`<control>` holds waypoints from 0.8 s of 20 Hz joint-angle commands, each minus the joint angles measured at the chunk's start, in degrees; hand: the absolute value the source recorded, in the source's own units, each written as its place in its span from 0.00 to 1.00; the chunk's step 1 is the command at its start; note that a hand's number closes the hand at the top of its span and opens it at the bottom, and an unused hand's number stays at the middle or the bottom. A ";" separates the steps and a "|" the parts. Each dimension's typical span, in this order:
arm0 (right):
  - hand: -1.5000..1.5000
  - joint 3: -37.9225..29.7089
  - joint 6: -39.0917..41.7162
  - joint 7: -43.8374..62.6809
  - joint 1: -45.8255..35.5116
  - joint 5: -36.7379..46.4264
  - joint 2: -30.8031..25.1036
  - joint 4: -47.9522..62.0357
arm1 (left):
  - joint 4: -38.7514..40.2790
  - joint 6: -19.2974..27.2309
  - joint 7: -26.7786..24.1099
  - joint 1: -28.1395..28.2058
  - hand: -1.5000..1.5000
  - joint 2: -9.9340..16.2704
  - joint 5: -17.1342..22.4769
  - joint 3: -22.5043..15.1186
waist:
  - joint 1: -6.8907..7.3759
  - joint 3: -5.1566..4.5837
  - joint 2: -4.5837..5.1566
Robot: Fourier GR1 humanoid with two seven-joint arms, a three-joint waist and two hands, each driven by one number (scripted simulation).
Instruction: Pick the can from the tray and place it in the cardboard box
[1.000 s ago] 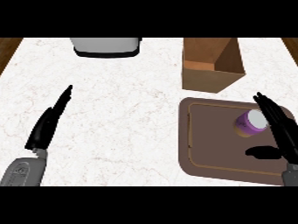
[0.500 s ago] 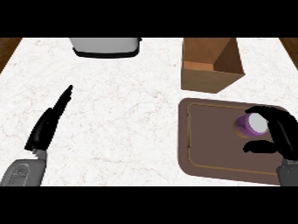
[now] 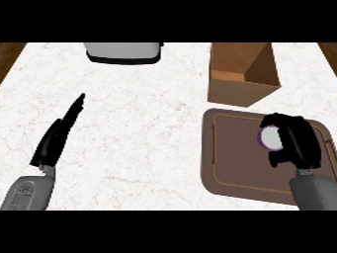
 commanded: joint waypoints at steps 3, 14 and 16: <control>1.00 10.32 11.19 16.12 -8.09 14.53 10.14 5.71 | -0.31 -1.52 0.48 -3.33 0.50 -0.42 -0.48 -1.98 | 5.35 0.95 1.84; 1.00 27.89 25.68 56.37 -35.22 8.82 10.67 5.37 | 1.01 -1.11 0.66 -2.90 0.50 -1.20 -1.14 -2.51 | 4.82 1.54 0.65; 1.00 30.76 27.46 64.29 -39.01 9.22 10.70 4.13 | 2.30 -0.94 -0.47 -1.87 0.50 -1.44 -0.64 -1.96 | 3.75 1.48 0.48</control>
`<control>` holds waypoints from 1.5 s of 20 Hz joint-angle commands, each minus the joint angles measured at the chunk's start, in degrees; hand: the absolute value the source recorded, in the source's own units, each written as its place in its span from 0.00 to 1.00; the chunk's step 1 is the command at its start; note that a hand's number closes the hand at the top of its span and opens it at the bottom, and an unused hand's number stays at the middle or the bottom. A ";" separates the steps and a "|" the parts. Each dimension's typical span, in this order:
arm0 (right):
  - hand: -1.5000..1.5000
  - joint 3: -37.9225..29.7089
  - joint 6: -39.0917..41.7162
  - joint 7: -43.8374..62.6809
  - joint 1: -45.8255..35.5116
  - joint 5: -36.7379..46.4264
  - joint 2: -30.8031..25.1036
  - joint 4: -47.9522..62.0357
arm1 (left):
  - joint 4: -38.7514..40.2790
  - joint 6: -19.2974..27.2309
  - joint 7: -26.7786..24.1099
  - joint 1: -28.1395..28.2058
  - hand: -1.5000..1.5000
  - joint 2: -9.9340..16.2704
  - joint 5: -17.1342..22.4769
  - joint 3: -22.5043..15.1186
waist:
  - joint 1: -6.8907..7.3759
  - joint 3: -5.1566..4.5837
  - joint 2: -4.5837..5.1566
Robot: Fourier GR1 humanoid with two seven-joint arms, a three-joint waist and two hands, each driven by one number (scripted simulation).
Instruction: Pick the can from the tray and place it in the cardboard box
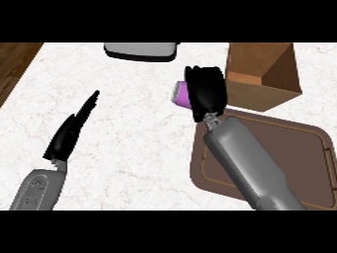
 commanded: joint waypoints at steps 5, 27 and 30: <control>1.00 7.13 5.29 26.28 -17.10 -4.89 0.67 0.67 | -1.82 0.33 -1.00 3.78 0.50 1.06 0.66 1.50 | -2.63 0.25 -0.16; 1.00 -11.27 6.70 18.17 -13.00 -4.93 -10.97 3.53 | -3.19 0.56 0.33 5.01 0.50 0.99 0.99 3.31 | -5.44 0.31 -0.14; 1.00 -16.88 8.61 19.73 -12.02 -11.77 -7.42 6.14 | -1.46 2.10 -1.87 5.55 0.50 0.34 -0.32 2.80 | -5.42 0.31 -0.01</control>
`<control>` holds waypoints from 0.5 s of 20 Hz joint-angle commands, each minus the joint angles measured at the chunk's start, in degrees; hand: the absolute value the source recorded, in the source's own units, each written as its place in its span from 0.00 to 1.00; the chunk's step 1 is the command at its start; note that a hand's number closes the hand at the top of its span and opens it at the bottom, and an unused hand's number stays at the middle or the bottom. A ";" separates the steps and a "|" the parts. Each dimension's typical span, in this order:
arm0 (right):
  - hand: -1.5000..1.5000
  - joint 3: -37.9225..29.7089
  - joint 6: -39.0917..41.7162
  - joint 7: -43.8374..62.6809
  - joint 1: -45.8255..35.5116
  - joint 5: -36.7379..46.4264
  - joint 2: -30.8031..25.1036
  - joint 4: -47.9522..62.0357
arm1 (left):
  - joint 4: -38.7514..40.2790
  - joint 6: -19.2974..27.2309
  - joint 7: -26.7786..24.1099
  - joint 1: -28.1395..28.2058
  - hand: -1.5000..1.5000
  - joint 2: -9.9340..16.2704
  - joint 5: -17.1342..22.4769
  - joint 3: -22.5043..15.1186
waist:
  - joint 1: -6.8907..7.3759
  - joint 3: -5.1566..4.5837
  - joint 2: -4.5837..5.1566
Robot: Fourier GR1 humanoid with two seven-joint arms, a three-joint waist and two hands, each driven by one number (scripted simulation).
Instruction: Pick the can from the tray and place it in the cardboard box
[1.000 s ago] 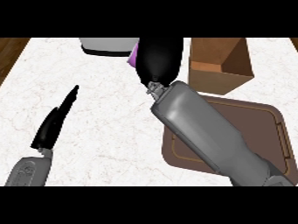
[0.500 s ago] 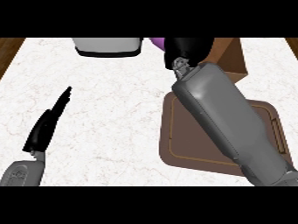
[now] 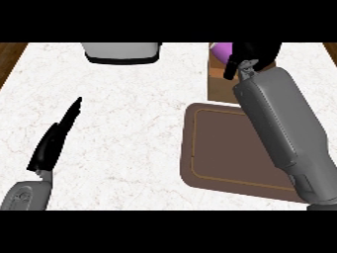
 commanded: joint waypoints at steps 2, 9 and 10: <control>0.00 -8.73 2.26 -2.36 1.05 -8.62 0.19 5.90 | -0.68 -0.68 0.16 -0.36 0.50 0.21 0.33 0.01 | 0.41 0.02 0.17; 0.00 -10.79 -15.37 -21.49 4.88 -11.02 0.46 13.02 | -0.86 -0.58 0.68 -1.14 0.50 0.15 -0.49 -0.44 | 1.18 0.07 0.53; 0.00 -11.32 -17.48 -21.29 4.74 -12.09 2.47 10.47 | 1.11 -1.19 -1.68 -0.57 0.50 0.96 0.88 1.17 | 0.92 0.04 0.44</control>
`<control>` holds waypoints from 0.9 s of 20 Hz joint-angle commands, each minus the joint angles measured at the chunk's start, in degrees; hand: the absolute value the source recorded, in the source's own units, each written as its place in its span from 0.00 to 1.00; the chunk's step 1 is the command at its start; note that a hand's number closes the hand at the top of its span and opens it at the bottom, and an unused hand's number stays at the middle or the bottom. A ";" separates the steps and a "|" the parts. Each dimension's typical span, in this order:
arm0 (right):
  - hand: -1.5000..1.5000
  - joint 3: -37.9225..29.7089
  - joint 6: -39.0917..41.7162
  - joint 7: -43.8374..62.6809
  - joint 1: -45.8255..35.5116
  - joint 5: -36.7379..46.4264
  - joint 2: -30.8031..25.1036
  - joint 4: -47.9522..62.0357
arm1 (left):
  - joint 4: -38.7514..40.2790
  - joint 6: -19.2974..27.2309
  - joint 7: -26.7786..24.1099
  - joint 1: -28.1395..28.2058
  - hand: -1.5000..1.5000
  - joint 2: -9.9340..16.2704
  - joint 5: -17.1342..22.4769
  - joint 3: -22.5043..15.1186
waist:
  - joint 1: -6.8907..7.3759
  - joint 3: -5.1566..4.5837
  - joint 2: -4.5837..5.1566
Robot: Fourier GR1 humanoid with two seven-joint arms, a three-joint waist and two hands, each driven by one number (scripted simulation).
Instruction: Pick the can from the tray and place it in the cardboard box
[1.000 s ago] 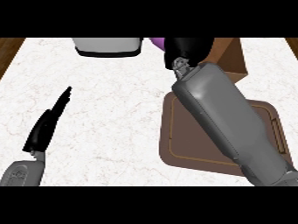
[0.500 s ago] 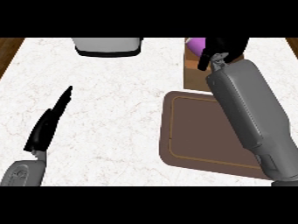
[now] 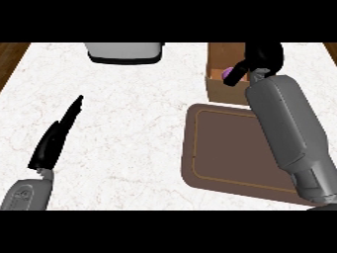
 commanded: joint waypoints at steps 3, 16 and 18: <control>0.00 -6.74 -15.50 -13.24 1.93 -7.25 2.06 -1.18 | 0.82 1.22 0.45 -1.64 0.50 -1.40 -0.67 -0.51 | 0.03 0.34 0.91; 0.00 -23.33 -25.01 -33.74 5.39 -28.11 0.02 1.47 | -0.77 0.77 1.26 0.41 0.50 -1.04 -0.71 -0.26 | -0.32 0.29 0.49; 0.00 -24.00 -27.09 -36.41 6.54 -29.56 0.34 -0.29 | 1.87 0.99 -1.76 0.10 0.50 -0.71 -1.01 0.10 | -0.73 0.25 0.39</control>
